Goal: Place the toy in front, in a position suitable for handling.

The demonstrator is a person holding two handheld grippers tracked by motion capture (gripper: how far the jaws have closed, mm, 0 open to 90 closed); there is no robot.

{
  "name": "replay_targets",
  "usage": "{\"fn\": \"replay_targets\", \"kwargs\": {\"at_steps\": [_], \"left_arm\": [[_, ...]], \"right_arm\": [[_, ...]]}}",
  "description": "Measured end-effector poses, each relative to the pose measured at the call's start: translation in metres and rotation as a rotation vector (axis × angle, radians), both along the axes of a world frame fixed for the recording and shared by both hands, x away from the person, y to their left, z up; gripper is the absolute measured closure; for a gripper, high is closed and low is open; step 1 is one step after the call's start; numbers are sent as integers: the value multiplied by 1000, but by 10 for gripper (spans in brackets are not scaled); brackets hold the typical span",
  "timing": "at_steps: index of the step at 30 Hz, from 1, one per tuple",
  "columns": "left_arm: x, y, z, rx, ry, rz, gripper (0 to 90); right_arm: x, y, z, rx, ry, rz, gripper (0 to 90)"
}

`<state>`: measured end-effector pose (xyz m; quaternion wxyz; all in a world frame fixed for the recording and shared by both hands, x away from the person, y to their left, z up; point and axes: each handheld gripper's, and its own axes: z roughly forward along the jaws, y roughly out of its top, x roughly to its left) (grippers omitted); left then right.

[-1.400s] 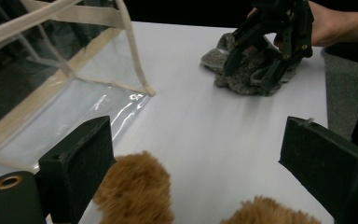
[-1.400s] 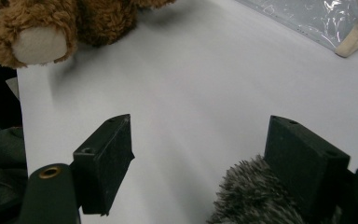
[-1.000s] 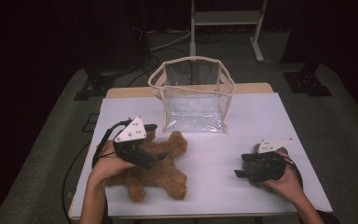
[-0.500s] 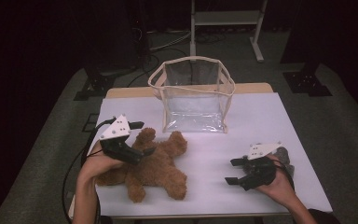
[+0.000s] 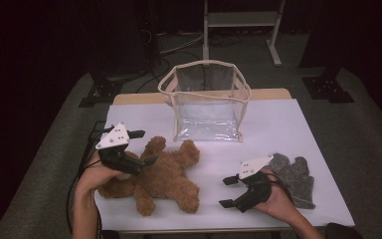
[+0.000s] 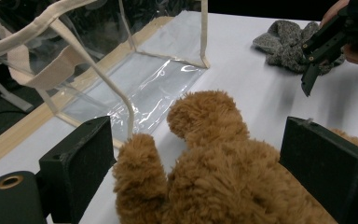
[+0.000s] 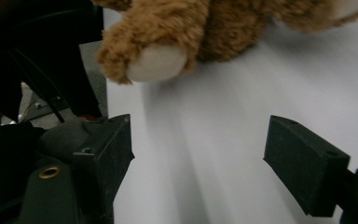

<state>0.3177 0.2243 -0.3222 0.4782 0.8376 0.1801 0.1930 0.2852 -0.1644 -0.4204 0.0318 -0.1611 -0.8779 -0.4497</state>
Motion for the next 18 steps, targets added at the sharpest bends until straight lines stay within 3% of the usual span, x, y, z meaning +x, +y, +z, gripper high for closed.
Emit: {"fn": "replay_targets", "kwargs": {"at_steps": [4, 6, 8, 13, 18], "left_arm": [[-3, 6, 1, -7, -5, -2, 92], [-4, 11, -1, 29, -3, -5, 91], [-5, 13, -2, 35, 1, -5, 91], [-12, 32, -15, 34, 0, -15, 91], [-15, 57, -34, 3, 11, -3, 91]], "right_arm": [[-1, 21, 4, 2, 0, 52, 220], [-1, 27, 6, 2, -8, 64, 220], [-1, 29, 8, 8, -8, 72, 220], [0, 38, 11, 18, 5, 90, 220], [1, 51, 13, 7, -1, 105, 220]]}}
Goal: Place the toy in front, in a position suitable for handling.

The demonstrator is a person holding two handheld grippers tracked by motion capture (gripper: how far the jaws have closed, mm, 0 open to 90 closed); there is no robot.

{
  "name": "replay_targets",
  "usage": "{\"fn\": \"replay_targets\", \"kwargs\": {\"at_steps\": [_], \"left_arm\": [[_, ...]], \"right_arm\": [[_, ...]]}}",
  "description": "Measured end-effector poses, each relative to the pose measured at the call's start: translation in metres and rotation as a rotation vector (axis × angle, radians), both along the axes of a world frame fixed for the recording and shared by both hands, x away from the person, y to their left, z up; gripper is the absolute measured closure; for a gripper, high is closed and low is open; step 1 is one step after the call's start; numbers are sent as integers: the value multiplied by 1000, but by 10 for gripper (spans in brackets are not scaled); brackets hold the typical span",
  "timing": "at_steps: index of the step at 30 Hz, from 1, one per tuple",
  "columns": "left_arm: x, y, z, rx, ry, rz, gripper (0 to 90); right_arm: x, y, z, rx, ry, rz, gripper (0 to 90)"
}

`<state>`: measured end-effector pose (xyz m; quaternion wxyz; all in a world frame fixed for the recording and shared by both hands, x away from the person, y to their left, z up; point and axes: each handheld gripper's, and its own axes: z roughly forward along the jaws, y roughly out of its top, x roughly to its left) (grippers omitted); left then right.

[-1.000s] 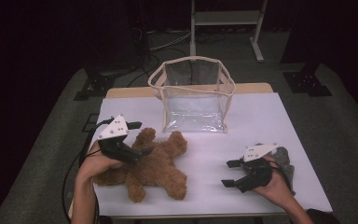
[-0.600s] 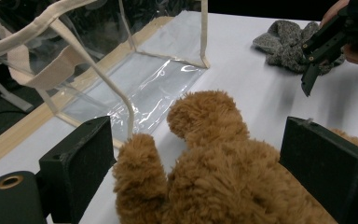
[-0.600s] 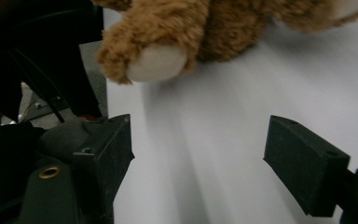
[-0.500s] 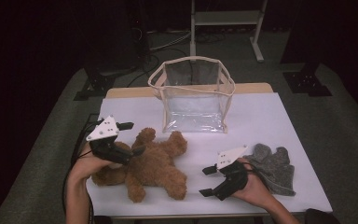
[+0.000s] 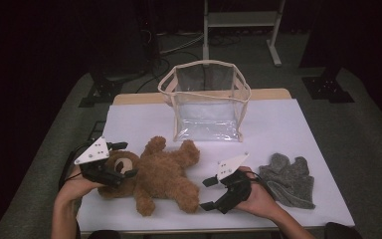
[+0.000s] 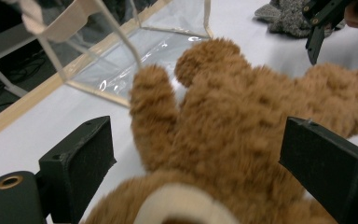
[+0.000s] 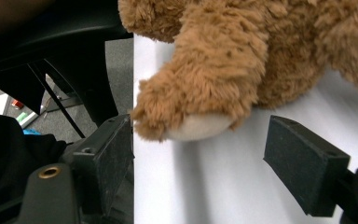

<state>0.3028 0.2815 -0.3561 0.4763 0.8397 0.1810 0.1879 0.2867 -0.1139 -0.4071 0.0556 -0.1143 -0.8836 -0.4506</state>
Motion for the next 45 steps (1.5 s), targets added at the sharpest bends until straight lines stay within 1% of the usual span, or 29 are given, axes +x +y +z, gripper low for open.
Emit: {"fn": "replay_targets", "kwargs": {"at_steps": [2, 3, 5, 6, 7, 8, 10, 14, 15, 16, 17, 19, 20, 22, 23, 26, 28, 30, 31, 34, 35, 36, 37, 38, 39, 41, 42, 43, 45], "left_arm": [[0, 3, -2, -5, 1, 0, 91], [0, 6, -4, 0, 1, 2, 91], [-1, 14, -12, 12, 24, 14, 92], [-1, 17, -15, 13, 27, 15, 120], [-1, 21, -17, 3, 25, 21, 138], [-1, 21, -17, 3, 25, 21, 138], [-2, 28, -21, -15, 21, 31, 139], [-2, 29, -26, -28, 15, 25, 145], [-1, 30, -28, -26, 22, 26, 145], [2, 30, -33, -25, 52, 31, 145], [3, 31, -36, -32, 61, 34, 145], [4, 31, -39, -40, 60, 35, 144], [5, 31, -42, -51, 64, 42, 143], [5, 31, -43, -45, 61, 45, 143], [5, 28, -46, -31, 58, 47, 136], [5, 27, -47, -17, 55, 49, 112], [6, 26, -47, -18, 56, 57, 121], [6, 26, -47, -20, 51, 70, 164], [6, 26, -47, -21, 51, 75, 205], [5, 26, -48, -26, 42, 85, 255], [4, 26, -48, -26, 35, 86, 266], [4, 26, -48, -26, 35, 86, 280], [3, 26, -48, -20, 23, 86, 292], [2, 26, -48, -19, 18, 87, 292], [0, 26, -47, -15, 13, 87, 310], [-1, 26, -47, -13, 10, 87, 314], [-1, 26, -47, -16, 6, 85, 315], [-1, 26, -47, -19, -5, 81, 315], [-1, 26, -46, -19, -7, 80, 317]], "right_arm": [[1, 2, 0, 3, 2, 2, 219], [1, 4, 0, 4, 2, 1, 218], [4, 10, 0, 1, 1, -5, 202], [4, 12, -1, 0, 4, -6, 202], [5, 14, -2, -1, 2, -6, 201], [6, 16, -2, -3, 1, -8, 200], [7, 19, -4, -2, 5, -10, 200], [8, 23, -7, -1, 18, -8, 195], [8, 24, -8, -3, 14, -6, 193], [9, 27, -9, -5, 17, -2, 193], [8, 29, -10, -8, 18, -4, 191], [9, 30, -11, -11, 12, -2, 191], [10, 33, -12, -17, 21, -8, 192], [11, 34, -13, -18, 24, -13, 195], [12, 36, -15, -28, 30, -17, 206], [13, 39, -16, -27, 35, -16, 216], [13, 41, -15, -22, 34, -13, 234], [15, 45, -14, -16, 41, -12, 277], [15, 46, -14, -17, 44, -11, 297], [16, 49, -13, -19, 45, -14, 327], [17, 51, -14, -22, 62, -14, 384], [17, 51, -14, -22, 62, -14, 384], [19, 51, -14, -25, 79, -10, 456], [19, 51, -14, -25, 79, -10, 456], [20, 52, -13, -26, 85, -9, 529], [21, 50, -12, -21, 94, -5, 577], [21, 50, -12, -21, 94, -5, 577], [22, 49, -9, -20, 107, 4, 598], [23, 49, -8, -18, 114, 12, 608]]}}
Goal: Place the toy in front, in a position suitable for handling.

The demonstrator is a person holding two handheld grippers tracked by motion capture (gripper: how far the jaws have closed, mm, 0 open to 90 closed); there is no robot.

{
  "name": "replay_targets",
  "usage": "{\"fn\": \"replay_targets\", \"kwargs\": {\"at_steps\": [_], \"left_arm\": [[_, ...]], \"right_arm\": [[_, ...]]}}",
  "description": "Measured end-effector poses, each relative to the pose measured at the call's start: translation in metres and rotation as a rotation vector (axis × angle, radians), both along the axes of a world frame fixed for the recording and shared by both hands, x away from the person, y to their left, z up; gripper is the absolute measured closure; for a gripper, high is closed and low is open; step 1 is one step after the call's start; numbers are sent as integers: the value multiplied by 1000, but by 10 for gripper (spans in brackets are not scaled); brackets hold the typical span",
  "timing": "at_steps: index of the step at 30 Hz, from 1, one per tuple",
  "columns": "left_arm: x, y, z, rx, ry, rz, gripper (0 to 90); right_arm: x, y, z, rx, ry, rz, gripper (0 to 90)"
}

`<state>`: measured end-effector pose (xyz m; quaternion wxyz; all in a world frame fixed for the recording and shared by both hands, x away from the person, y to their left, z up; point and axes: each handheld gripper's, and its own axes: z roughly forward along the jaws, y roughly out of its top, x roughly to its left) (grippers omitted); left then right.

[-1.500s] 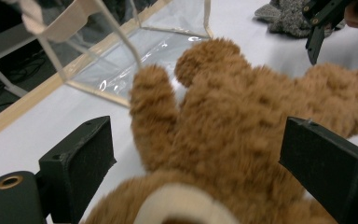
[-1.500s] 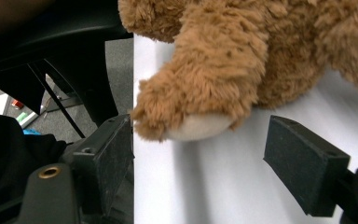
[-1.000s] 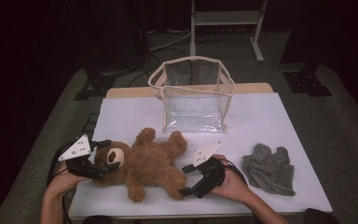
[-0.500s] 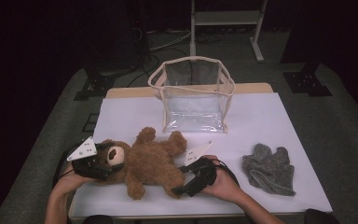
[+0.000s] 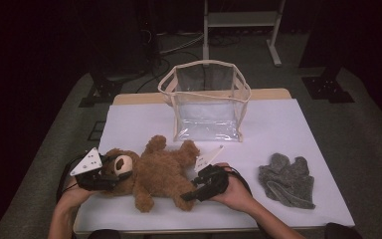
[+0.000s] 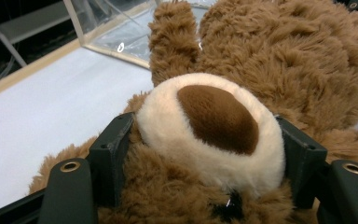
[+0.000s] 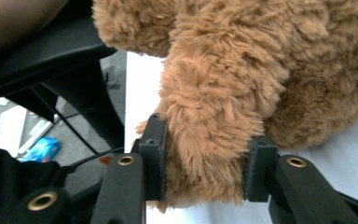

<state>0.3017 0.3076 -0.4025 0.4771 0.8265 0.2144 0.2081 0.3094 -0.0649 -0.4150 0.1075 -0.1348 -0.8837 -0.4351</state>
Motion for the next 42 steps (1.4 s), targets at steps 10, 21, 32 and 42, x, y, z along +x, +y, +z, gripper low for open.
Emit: {"fn": "replay_targets", "kwargs": {"at_steps": [10, 21, 32, 42], "left_arm": [[-2, -3, 20, -3, -47, -7, 323], [-3, -24, 48, 6, -108, -48, 328], [14, -91, 73, -32, -164, -157, 327], [30, -177, 60, 7, -166, -248, 327]], "right_arm": [[7, -8, 21, 20, -3, 20, 646], [5, -31, 52, 20, -54, 24, 653], [-13, -91, 88, -15, -126, -39, 654], [-23, -174, 78, -72, -133, -179, 652]]}}
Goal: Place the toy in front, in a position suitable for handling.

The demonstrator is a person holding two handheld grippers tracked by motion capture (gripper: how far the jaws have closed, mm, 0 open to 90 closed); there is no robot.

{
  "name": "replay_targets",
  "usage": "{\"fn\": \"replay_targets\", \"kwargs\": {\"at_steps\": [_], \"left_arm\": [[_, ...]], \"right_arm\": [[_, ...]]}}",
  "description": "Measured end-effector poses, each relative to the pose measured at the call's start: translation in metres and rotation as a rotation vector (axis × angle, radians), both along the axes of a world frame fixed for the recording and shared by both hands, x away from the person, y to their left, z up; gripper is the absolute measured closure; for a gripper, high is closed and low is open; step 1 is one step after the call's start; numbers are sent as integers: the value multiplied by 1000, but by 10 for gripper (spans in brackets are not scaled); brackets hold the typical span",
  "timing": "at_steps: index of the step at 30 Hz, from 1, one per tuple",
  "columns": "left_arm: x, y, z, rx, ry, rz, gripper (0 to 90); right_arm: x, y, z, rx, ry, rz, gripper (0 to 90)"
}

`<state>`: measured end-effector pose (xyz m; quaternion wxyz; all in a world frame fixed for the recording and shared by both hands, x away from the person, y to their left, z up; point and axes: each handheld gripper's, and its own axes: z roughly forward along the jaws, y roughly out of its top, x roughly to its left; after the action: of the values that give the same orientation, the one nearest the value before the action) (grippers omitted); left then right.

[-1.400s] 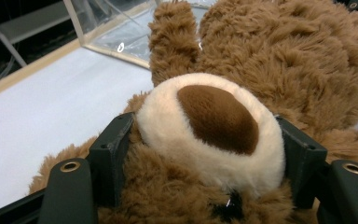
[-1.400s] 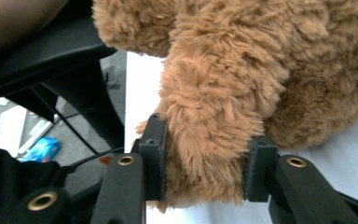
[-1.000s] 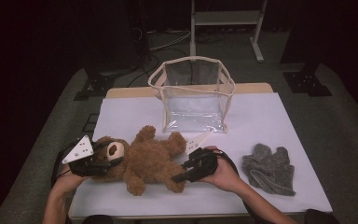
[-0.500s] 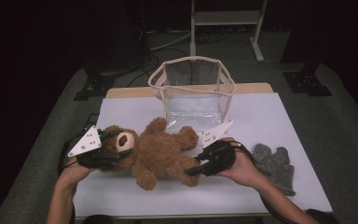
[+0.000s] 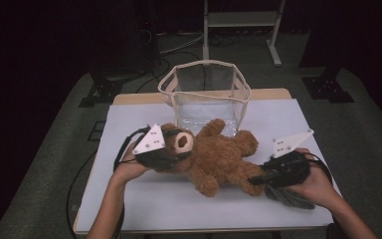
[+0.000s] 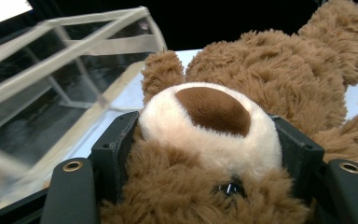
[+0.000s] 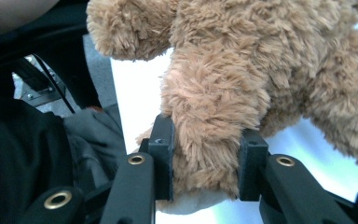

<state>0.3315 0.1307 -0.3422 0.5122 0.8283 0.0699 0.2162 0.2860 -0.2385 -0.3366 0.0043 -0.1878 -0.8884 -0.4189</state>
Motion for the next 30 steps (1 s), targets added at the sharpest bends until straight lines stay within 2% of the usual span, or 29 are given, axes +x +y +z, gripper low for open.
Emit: {"fn": "replay_targets", "kwargs": {"at_steps": [1, 2, 3, 4, 5, 6, 7, 10, 11, 12, 15, 16, 17, 18, 19, 20, 21, 22, 23, 24, 25, 26, 27, 29, 30], "left_arm": [[0, 0, 0, 0, 0, 0, 327], [1, -12, -14, 20, 25, -7, 327], [1, -12, -14, 20, 25, -7, 327], [2, -17, -23, 35, 45, -9, 327], [2, -21, -32, 62, 66, -12, 324], [2, -23, -40, 79, 83, -14, 321], [2, -17, -48, 31, 126, -8, 320], [0, -11, -49, 27, 135, -11, 303], [-2, -11, -50, 43, 131, -10, 303], [-5, -9, -51, 68, 126, -14, 286], [-7, -6, -51, 73, 123, -19, 256], [-8, -4, -52, 70, 126, -25, 242], [-9, 1, -51, 64, 115, -22, 216], [-9, 1, -51, 64, 115, -22, 199], [-9, 6, -51, 48, 108, -23, 197], [-9, 6, -51, 48, 108, -23, 188], [-10, 9, -50, 45, 105, -16, 188], [-9, 13, -49, 30, 111, -18, 178], [-9, 15, -49, 34, 111, -18, 172], [-9, 15, -49, 34, 111, -18, 172], [-10, 16, -48, 38, 109, -16, 172], [-10, 18, -48, 42, 106, -15, 172], [-10, 20, -48, 39, 112, -13, 171], [-9, 21, -48, 42, 113, -10, 171], [-8, 23, -48, 47, 120, -6, 171]], "right_arm": [[-1, -6, -6, -1, 9, -12, 651], [-1, -11, -13, -4, 24, -21, 651], [-1, -11, -13, -4, 24, -21, 651], [-2, -15, -21, -14, 40, -30, 650], [-3, -21, -39, -31, 71, -38, 650], [-3, -23, -47, -33, 85, -44, 649], [-3, -25, -54, -22, 95, -49, 646], [-4, -27, -61, 3, 117, -49, 633], [-4, -26, -64, 3, 113, -46, 619], [-5, -21, -67, -12, 111, -38, 585], [-7, -18, -68, -27, 104, -34, 531], [-8, -19, -67, -12, 103, -32, 452], [-9, -22, -66, 3, 101, -39, 415], [-9, -22, -66, 3, 101, -39, 415], [-12, -33, -63, 22, 88, -72, 348], [-12, -33, -63, 22, 88, -72, 348], [-13, -40, -60, 31, 72, -98, 322], [-14, -58, -58, 36, 53, -162, 316], [-14, -67, -57, 30, 41, -201, 302], [-14, -67, -57, 30, 41, -201, 302], [-12, -84, -58, 39, 35, -259, 293], [-12, -84, -58, 39, 35, -259, 293], [-9, -98, -61, 64, 40, -315, 293], [-8, -102, -64, 60, 39, -332, 293], [-5, -104, -70, 28, 26, -353, 303]]}}
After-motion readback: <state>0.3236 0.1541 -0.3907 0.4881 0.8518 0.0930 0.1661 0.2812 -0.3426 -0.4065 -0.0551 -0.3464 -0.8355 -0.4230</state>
